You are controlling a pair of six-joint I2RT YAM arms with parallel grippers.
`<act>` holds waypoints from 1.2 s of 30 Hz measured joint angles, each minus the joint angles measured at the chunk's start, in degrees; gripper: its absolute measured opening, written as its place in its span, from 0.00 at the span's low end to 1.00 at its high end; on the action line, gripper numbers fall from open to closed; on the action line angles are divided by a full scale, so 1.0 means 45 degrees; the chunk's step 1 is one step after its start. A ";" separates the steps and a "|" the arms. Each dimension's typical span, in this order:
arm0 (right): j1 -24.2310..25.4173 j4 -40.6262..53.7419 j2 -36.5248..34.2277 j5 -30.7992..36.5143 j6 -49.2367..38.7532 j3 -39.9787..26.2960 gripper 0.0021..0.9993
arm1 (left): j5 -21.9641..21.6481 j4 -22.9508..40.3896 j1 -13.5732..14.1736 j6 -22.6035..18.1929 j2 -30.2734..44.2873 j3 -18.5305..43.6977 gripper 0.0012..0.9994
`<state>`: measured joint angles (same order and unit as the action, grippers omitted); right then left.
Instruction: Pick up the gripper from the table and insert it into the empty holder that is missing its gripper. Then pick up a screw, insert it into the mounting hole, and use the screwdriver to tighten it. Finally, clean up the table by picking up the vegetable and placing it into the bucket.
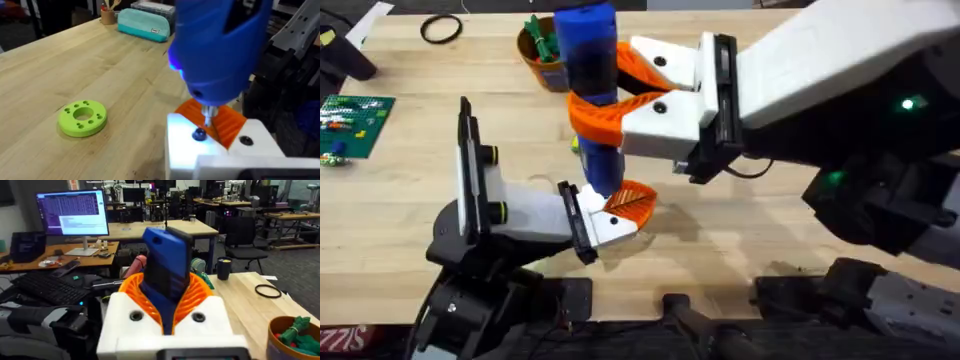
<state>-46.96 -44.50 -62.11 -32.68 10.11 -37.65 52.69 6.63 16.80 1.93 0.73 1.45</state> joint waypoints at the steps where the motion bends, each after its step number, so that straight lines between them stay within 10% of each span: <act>1: 0.0000 0.0002 0.0003 0.0002 0.0000 0.0000 0.05 | 0.0000 0.0000 0.0000 0.0000 0.0003 0.0000 0.01; 36: 0.0000 -0.0085 -0.0204 0.0004 -0.0058 0.0000 0.05 | 0.0000 0.0000 0.0000 0.0000 0.0002 0.0000 0.01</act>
<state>-46.96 -44.88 -63.02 -32.66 9.85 -37.65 52.69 6.63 16.80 1.93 0.74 1.45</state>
